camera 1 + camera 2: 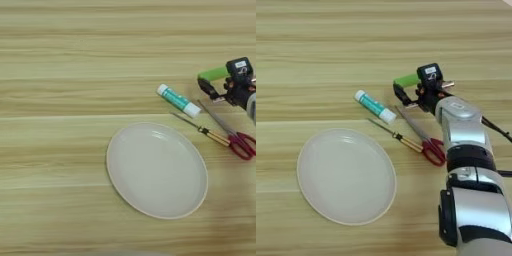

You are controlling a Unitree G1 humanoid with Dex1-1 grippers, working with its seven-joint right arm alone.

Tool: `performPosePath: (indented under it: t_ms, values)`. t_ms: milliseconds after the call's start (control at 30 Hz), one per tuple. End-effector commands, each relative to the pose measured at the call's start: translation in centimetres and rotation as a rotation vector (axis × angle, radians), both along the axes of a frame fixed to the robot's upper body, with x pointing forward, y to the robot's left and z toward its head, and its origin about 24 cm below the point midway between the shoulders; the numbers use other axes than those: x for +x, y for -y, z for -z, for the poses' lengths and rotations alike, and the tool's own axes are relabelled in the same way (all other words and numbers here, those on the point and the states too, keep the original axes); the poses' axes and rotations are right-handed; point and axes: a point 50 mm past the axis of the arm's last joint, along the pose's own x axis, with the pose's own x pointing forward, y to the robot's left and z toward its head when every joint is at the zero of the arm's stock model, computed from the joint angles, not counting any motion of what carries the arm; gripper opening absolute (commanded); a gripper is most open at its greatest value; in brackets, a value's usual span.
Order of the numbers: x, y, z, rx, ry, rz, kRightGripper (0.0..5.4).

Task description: Move the objects on the table

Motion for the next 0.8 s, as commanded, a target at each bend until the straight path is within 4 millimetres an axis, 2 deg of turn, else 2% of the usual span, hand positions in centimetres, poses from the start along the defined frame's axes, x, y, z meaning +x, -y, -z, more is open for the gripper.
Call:
performPosePath:
  t_ms: [33,300,800]
  values:
    - [1.3,1.5,-4.6,-0.062,0.154,0.057,4.53]
    - [0.9,2.5,-2.4,-0.093,0.072,0.113,4.53]
    - [-0.4,3.7,0.2,-0.106,-0.025,0.194,4.53]
